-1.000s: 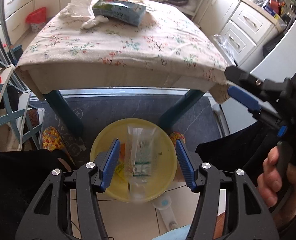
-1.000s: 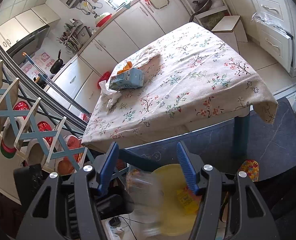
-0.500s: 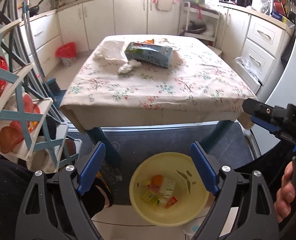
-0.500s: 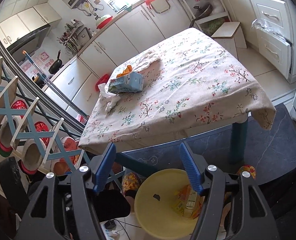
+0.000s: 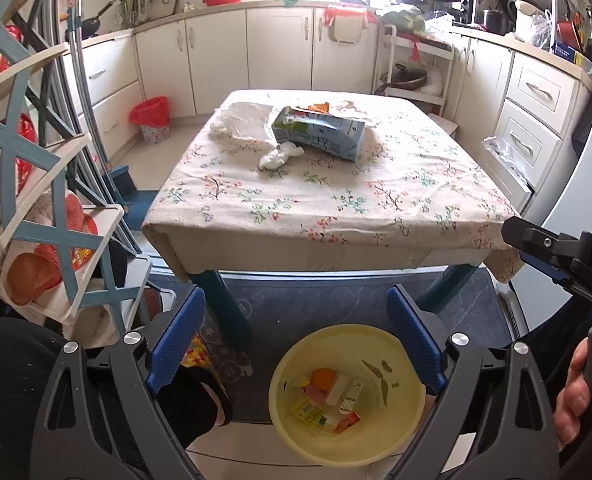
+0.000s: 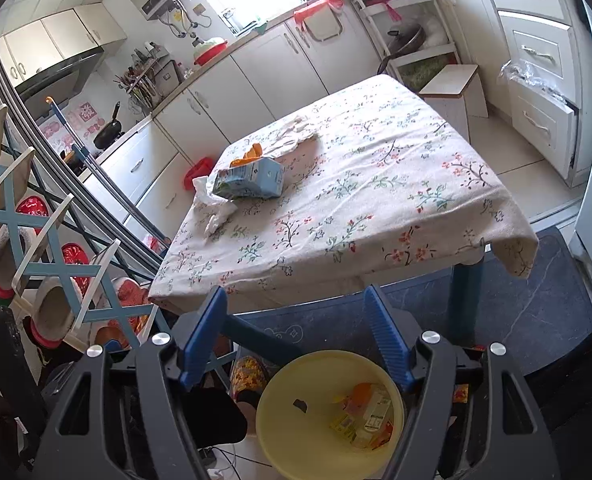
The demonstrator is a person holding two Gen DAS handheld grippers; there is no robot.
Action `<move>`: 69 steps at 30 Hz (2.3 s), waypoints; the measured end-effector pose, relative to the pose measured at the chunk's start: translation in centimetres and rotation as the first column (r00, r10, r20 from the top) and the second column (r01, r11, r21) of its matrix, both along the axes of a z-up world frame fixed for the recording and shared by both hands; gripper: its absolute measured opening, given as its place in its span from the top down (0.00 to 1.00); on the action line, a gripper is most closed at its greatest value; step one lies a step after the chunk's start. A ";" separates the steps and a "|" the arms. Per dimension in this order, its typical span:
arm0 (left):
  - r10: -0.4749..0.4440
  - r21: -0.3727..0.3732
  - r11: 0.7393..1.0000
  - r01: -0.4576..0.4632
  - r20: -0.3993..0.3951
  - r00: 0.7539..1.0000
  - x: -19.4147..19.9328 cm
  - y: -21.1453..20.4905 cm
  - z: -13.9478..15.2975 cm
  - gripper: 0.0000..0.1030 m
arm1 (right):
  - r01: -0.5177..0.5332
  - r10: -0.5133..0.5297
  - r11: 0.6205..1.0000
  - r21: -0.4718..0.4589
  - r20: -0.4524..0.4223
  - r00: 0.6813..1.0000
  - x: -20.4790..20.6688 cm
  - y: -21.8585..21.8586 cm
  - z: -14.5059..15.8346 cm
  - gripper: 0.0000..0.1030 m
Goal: Collect trash
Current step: 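Move both tools back toward the table, then grasp the crumpled clear plastic bag with the left tool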
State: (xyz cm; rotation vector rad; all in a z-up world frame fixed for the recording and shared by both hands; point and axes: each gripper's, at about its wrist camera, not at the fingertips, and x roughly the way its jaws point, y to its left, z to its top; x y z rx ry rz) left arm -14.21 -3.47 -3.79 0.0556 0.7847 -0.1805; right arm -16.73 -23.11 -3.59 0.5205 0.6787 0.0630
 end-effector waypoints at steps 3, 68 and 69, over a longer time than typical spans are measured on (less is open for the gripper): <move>0.010 -0.001 1.000 -0.010 0.012 1.000 -0.1 0.2 0.2 0.13 | 0.001 -0.001 1.000 -0.013 0.012 1.000 0.0 0.1 0.2 0.32; 0.024 -0.048 0.998 -0.030 -0.132 0.991 23.4 -2.3 -2.9 0.33 | -0.099 0.106 0.991 -0.091 0.079 0.991 8.7 0.6 2.8 0.26; 0.027 -0.046 0.998 -0.033 -0.137 0.990 23.8 -2.4 -3.1 0.38 | -0.099 0.106 0.991 -0.085 0.074 0.992 8.7 0.5 2.7 0.26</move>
